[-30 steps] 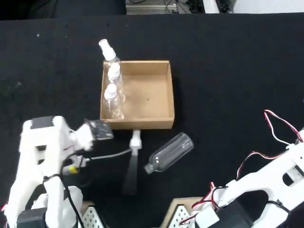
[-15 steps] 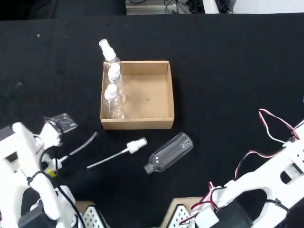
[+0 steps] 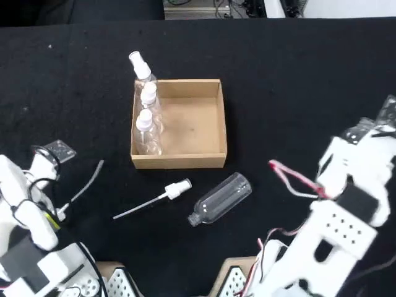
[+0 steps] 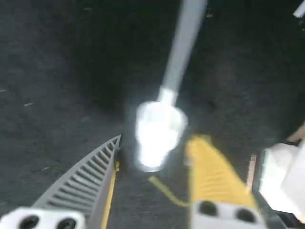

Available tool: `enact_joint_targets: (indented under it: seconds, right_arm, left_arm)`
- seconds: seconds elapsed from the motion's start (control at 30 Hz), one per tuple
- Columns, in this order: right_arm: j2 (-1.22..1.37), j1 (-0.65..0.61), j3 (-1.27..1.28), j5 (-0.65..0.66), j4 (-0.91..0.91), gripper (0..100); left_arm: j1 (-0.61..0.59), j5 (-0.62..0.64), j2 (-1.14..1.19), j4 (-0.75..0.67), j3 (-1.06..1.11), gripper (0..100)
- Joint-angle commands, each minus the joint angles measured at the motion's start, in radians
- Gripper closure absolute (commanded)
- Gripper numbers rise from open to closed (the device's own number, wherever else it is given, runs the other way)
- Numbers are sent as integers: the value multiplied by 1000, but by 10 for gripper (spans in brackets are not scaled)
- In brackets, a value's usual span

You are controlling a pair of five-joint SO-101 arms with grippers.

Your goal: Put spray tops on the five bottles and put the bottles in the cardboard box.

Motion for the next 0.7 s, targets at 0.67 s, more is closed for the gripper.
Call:
enact_joint_targets:
  seconds: [0.67]
  right_arm:
    - [-136, -121, 74, 0, 5, 987]
  left_arm:
    - [-91, 887, -15, 147, -85, 694]
